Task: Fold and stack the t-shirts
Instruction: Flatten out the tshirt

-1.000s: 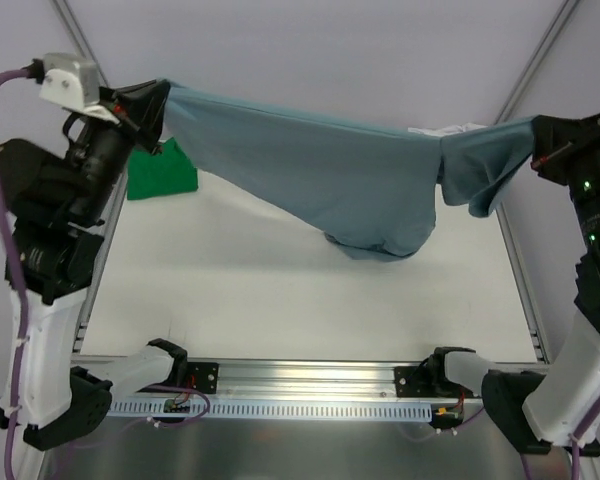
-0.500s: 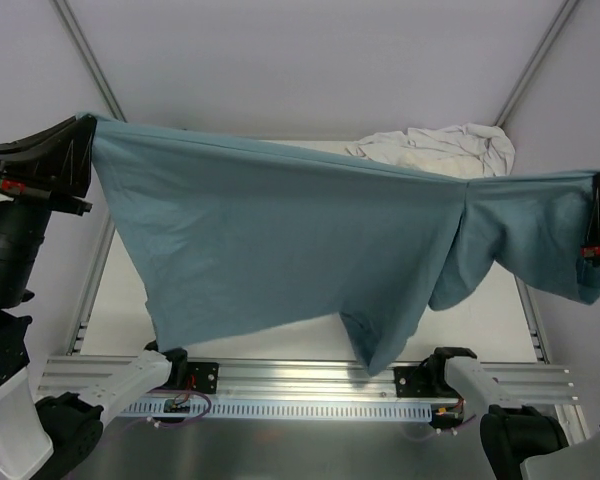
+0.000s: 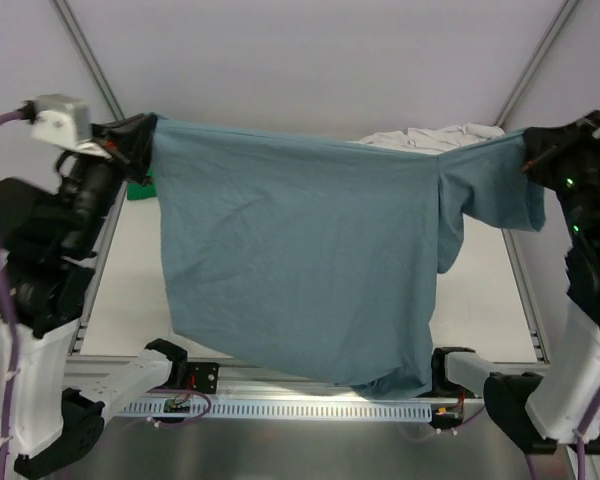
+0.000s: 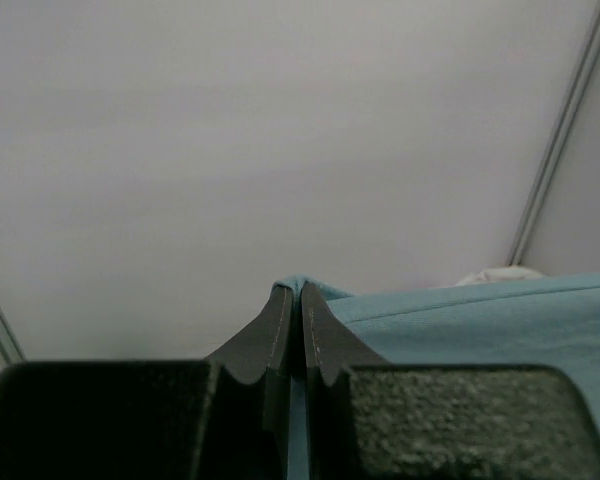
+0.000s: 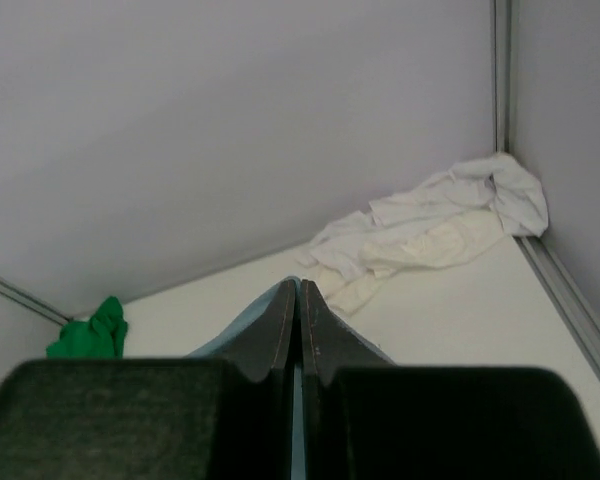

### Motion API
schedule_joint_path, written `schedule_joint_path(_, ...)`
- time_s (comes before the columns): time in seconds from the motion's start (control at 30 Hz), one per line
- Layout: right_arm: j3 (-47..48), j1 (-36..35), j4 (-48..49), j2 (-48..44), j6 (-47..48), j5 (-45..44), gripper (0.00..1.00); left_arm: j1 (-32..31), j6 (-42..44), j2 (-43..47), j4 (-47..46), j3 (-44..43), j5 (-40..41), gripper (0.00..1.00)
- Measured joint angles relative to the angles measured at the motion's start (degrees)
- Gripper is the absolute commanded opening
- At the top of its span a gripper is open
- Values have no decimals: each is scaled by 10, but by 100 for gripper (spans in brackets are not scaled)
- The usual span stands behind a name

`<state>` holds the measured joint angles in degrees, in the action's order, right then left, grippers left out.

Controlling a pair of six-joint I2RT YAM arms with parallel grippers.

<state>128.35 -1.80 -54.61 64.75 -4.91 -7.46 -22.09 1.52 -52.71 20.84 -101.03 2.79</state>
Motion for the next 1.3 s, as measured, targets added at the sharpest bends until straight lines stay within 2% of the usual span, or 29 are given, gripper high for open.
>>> schedule_joint_path(0.13,-99,0,18,50,-8,2,0,0,-2,-18,-62,143,20,0)
schedule_joint_path(0.23,-186,0,45,95,-21,4,0,1,-14,-80,-99,232,23,0)
schedule_joint_path(0.3,-219,0,59,146,-29,5,0,5,-19,-130,-122,259,23,0)
schedule_joint_path(0.43,-224,0,106,259,-43,25,0,25,-25,-228,-163,294,24,0)
schedule_joint_path(0.57,-194,0,134,351,-56,49,0,63,-26,-294,-197,285,28,0)
schedule_joint_path(0.73,-57,0,170,487,-67,95,0,105,-21,-355,-226,211,49,0)
schedule_joint_path(0.87,31,3,199,578,-93,135,0,115,-8,-405,-240,136,56,0)
schedule_joint_path(1.0,47,8,251,644,-130,185,1,114,-2,-458,-257,89,68,0)
schedule_joint_path(1.03,46,10,263,657,-137,197,5,114,-2,-470,-262,85,68,0)
schedule_joint_path(1.07,40,12,282,670,-147,211,23,114,-2,-482,-266,84,68,2)
schedule_joint_path(1.1,32,14,302,681,-159,226,80,114,-3,-495,-270,83,69,35)
schedule_joint_path(1.13,24,16,320,692,-169,240,97,114,-2,-508,-271,82,71,61)
schedule_joint_path(1.17,16,19,336,701,-173,252,99,114,-3,-524,-272,80,75,85)
schedule_joint_path(1.2,7,21,350,707,-173,260,100,114,-5,-538,-273,77,80,94)
schedule_joint_path(1.23,-1,24,360,711,-174,265,100,114,-6,-549,-275,76,83,99)
schedule_joint_path(1.3,-8,28,368,716,-174,270,99,112,-9,-566,-275,76,93,99)
